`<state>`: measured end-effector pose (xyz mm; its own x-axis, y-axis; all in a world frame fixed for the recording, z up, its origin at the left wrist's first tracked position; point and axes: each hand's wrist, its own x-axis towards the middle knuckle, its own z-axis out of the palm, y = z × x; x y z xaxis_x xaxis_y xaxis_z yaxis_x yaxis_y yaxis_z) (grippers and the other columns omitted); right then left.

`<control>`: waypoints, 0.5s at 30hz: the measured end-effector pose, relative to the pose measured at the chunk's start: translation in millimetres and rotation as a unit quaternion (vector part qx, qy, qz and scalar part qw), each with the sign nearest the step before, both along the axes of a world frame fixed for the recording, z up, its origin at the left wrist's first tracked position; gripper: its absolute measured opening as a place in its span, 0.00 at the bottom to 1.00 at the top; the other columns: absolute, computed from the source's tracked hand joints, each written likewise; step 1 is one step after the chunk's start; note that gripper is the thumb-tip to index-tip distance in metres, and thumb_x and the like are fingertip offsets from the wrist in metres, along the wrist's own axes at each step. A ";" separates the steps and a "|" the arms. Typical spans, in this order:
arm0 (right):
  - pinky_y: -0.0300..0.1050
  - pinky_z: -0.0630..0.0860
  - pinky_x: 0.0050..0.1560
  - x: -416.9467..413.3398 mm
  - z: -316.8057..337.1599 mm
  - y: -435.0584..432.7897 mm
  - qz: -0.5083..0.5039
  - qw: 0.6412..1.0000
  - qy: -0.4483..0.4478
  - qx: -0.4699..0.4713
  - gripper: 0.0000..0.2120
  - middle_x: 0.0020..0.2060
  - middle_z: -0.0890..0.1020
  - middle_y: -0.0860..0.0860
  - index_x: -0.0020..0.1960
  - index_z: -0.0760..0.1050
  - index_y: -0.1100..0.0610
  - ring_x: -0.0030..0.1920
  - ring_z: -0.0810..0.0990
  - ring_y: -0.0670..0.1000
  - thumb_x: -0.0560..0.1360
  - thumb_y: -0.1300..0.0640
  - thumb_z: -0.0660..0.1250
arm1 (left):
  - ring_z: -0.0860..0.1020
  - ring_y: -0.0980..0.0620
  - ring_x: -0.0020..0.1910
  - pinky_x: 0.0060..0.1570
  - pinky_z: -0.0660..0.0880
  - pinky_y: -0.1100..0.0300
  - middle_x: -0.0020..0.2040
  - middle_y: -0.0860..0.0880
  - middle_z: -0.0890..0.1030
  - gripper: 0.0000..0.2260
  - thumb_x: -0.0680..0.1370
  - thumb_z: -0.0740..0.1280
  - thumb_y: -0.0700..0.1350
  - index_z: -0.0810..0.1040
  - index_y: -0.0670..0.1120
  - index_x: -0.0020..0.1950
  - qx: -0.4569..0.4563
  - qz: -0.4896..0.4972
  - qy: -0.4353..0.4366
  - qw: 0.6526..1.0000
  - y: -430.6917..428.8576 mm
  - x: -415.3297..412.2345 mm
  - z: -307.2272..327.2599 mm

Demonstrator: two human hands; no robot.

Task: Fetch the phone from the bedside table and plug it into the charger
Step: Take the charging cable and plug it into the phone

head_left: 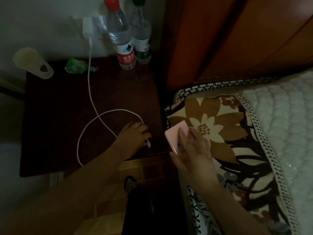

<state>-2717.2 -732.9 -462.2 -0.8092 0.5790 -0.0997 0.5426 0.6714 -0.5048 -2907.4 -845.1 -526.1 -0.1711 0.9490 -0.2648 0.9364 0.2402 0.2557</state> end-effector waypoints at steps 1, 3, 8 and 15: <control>0.67 0.73 0.52 -0.1 0.3 0.4 -0.002 1.000 0.004 -0.003 0.29 0.67 0.66 0.61 0.71 0.63 0.52 0.63 0.65 0.64 0.72 0.46 0.65 | 0.79 0.41 0.47 0.48 0.75 0.46 0.46 0.44 0.82 0.12 0.61 0.77 0.44 0.82 0.46 0.43 0.005 -0.002 0.010 1.000 2.5 -1.3 1.4; 0.66 0.73 0.53 -0.3 1.0 1.6 -0.007 1.000 0.015 -0.007 0.29 0.67 0.66 0.62 0.70 0.63 0.52 0.63 0.66 0.64 0.72 0.46 0.65 | 0.79 0.42 0.45 0.46 0.74 0.48 0.44 0.45 0.82 0.10 0.63 0.76 0.46 0.82 0.47 0.41 0.006 0.013 -0.004 1.000 5.8 -2.3 7.4; 0.64 0.73 0.55 0.0 23.4 3.4 -0.033 0.999 0.035 -0.016 0.28 0.68 0.65 0.61 0.70 0.63 0.52 0.65 0.64 0.63 0.73 0.43 0.62 | 0.77 0.44 0.47 0.45 0.72 0.49 0.46 0.48 0.81 0.07 0.68 0.73 0.49 0.82 0.49 0.43 0.088 0.118 -0.064 0.987 -1.7 -3.7 50.6; 0.60 0.71 0.60 11.7 109.2 18.4 -0.039 0.996 0.069 -0.047 0.30 0.70 0.64 0.59 0.72 0.62 0.51 0.67 0.62 0.60 0.73 0.47 0.67 | 0.78 0.55 0.50 0.64 0.58 0.42 0.47 0.54 0.83 0.04 0.71 0.70 0.50 0.78 0.52 0.44 0.173 0.187 -0.125 0.959 2.5 10.9 167.5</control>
